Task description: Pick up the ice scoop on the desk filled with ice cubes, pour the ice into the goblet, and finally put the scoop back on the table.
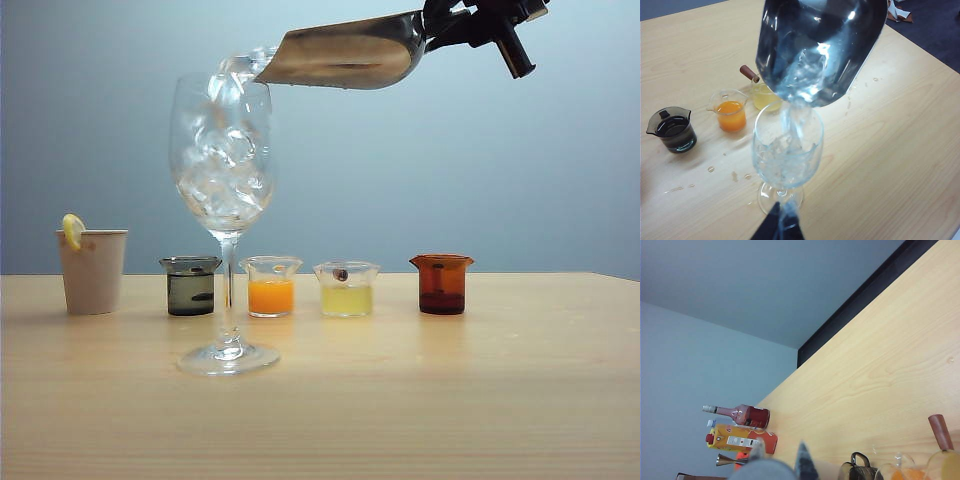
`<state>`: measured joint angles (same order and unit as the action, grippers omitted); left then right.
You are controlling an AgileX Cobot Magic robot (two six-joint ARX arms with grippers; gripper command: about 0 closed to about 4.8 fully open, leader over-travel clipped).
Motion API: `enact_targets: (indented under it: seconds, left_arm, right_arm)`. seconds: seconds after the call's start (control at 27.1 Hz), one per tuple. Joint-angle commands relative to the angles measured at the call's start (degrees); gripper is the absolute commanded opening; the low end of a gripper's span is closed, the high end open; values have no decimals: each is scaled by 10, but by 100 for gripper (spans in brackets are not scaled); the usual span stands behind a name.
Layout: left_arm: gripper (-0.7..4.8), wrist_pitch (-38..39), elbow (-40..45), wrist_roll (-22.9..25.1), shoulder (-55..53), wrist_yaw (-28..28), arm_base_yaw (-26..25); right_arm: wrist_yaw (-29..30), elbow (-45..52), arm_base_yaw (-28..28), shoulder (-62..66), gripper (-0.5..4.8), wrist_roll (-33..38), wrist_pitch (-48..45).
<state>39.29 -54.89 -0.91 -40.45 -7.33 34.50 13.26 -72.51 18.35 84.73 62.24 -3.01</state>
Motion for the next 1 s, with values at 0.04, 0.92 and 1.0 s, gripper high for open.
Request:
enact_targets:
  seconds: [0.04,0.92,1.0]
  left_arm:
    - [-5,-4,-1,3,1,0,0]
    - [-5,-4,-1,3,1,0,0]
    - [-5,-4,-1,3,1,0,0]
  right_arm:
    - [2,-6,1,-4,-6,2,-21]
    - [49,-28,-45,8,-6,27,42]
    - [59,-11,-71,7,-6,27,32]
